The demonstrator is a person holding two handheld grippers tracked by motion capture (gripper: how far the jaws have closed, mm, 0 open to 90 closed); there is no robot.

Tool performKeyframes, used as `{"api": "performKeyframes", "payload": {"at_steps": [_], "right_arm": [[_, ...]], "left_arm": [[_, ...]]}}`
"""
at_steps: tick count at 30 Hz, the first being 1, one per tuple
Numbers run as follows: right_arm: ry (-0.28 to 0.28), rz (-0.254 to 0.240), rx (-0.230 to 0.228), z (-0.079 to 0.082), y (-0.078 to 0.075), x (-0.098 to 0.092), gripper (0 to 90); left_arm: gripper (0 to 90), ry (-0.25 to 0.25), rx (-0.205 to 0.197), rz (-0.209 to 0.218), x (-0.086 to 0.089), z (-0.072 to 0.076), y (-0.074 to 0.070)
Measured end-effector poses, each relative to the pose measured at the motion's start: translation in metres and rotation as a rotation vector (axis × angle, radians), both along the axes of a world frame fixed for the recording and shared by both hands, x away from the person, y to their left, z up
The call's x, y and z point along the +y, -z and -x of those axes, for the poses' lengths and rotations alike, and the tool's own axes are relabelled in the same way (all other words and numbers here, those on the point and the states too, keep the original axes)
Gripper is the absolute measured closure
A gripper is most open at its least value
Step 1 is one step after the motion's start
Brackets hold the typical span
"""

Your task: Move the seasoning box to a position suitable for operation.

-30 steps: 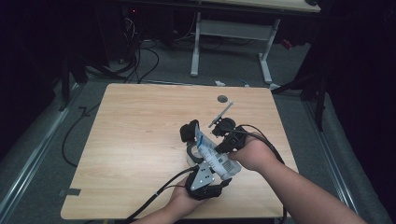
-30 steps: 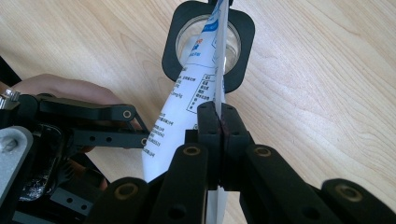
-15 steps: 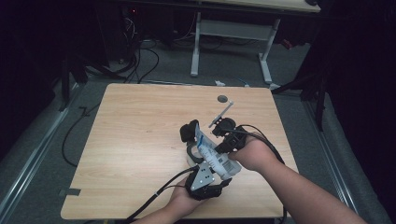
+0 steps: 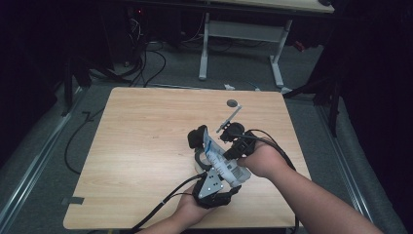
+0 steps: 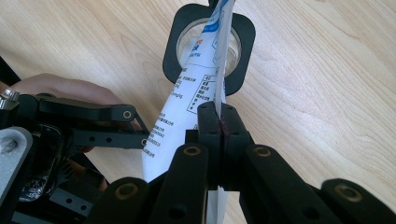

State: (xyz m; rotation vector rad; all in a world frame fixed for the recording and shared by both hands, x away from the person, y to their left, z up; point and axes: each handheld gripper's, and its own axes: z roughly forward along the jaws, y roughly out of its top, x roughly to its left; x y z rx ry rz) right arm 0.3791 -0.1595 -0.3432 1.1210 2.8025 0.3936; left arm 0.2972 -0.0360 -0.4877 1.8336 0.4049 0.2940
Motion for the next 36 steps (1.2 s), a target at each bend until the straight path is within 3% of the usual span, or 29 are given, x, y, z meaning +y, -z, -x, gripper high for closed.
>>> {"api": "performKeyframes", "payload": {"at_steps": [36], "right_arm": [[-0.005,0.006,-0.006,-0.0002,-0.0026,0.0025,89.9]], "left_arm": [[51.1,-0.001,-0.005,0.011,0.0005,0.0002,-0.0027]]}}
